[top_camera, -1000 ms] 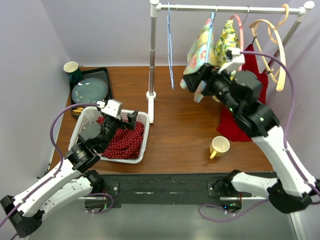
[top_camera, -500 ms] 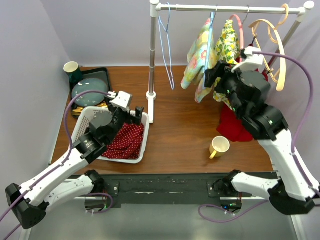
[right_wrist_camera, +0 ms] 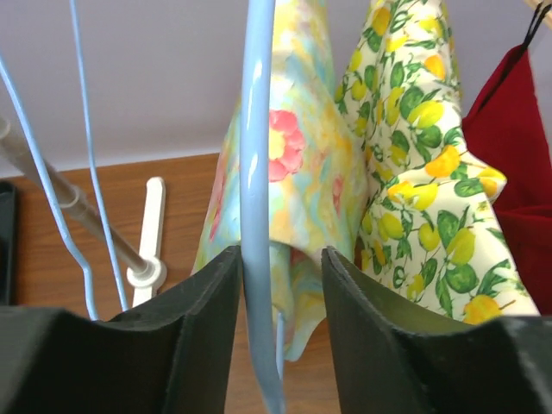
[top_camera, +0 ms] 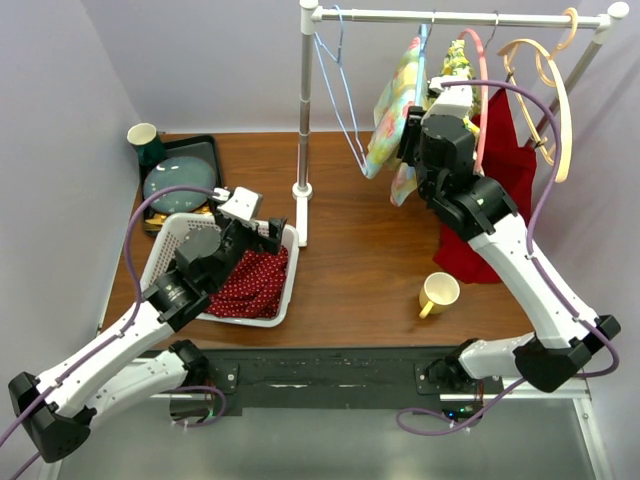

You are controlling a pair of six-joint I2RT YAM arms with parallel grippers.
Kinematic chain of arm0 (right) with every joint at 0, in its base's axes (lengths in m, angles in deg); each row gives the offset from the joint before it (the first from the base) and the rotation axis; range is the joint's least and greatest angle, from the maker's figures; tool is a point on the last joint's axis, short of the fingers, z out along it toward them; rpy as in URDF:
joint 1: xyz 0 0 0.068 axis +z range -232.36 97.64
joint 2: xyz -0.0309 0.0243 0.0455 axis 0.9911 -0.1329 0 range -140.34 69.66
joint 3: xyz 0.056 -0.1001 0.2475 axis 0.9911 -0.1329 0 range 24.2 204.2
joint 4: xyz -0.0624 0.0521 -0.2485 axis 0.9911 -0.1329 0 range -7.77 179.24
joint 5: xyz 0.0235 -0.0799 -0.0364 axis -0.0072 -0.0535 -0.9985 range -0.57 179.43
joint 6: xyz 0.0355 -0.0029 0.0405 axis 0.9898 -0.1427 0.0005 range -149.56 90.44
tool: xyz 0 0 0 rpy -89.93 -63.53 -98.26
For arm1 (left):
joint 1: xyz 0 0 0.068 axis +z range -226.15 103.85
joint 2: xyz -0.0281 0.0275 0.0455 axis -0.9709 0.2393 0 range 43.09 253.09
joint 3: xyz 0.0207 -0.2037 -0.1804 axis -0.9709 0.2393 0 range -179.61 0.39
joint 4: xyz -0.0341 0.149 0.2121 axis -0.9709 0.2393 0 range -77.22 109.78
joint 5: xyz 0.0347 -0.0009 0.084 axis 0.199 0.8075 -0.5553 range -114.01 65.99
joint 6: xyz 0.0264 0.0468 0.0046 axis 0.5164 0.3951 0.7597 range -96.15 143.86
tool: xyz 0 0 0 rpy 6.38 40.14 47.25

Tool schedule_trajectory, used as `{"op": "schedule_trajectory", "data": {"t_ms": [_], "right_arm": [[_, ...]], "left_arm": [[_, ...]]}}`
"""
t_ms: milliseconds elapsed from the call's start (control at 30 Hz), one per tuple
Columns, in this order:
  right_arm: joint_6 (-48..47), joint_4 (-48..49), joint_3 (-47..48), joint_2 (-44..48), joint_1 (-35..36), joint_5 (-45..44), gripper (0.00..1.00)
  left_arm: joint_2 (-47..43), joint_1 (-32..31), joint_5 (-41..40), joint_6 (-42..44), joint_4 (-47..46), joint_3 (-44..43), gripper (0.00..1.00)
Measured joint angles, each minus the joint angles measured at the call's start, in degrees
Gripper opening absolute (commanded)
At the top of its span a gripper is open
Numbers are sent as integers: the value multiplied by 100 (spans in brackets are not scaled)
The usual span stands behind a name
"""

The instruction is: Remove the skirt from the hanger

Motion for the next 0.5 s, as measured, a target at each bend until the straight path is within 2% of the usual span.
{"op": "schedule_trajectory", "data": {"t_ms": [267, 367, 467, 500], "right_arm": [[-367, 446, -162, -33, 0, -431, 33], [-422, 448, -160, -144, -2, -540, 26], [-496, 455, -160, -247, -2, -584, 9], [-533, 461, -160, -269, 0, -577, 0]], "left_arm": [[-203, 0, 4, 0, -4, 0, 100], [-234, 0, 7, 0, -4, 0, 100], [-271, 0, 4, 0, -4, 2, 100], [-280, 0, 7, 0, -7, 2, 100]]}}
